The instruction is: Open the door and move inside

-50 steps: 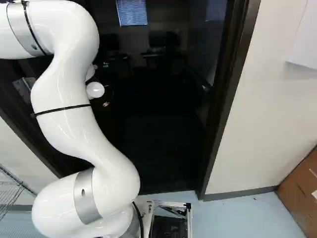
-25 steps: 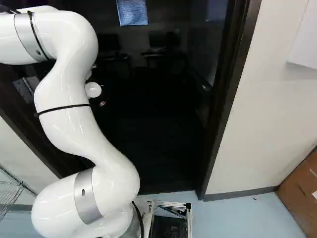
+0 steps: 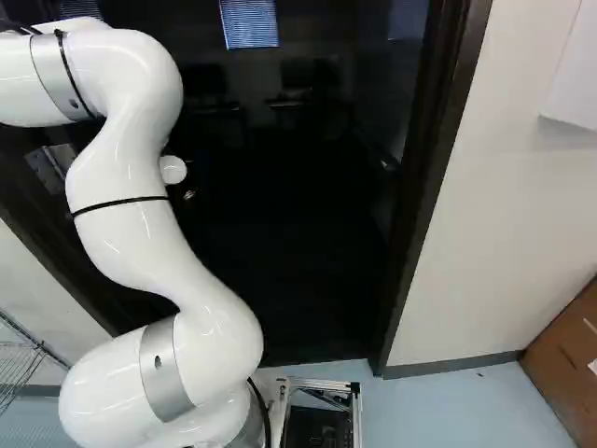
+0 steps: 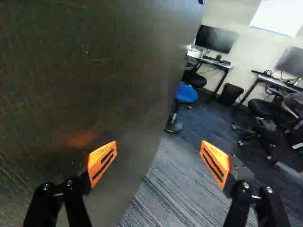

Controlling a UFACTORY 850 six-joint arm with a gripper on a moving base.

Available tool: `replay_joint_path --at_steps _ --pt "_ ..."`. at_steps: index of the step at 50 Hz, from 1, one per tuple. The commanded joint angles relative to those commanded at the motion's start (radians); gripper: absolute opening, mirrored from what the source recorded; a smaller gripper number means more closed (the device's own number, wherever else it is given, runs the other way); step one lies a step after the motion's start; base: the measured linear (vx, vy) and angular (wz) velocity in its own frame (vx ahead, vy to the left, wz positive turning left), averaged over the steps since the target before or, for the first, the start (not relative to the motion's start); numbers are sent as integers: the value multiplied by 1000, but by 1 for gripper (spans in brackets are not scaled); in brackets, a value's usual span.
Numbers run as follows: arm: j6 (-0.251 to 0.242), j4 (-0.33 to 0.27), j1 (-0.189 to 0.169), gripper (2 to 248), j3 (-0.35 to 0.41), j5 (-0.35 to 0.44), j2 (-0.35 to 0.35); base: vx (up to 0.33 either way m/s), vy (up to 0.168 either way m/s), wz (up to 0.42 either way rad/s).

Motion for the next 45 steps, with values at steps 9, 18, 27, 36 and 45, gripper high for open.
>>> replay_joint_path --at_steps 9,18,27,36,45 --pt "0 0 1 247 -1 0 -1 0 0 0" --pt "0 0 -10 247 28 0 21 0 0 0" --pt "0 0 -24 247 71 0 54 0 0 0" --pt "0 9 -40 247 118 0 90 0 0 0" --pt "0 23 -55 247 166 0 127 0 0 0"
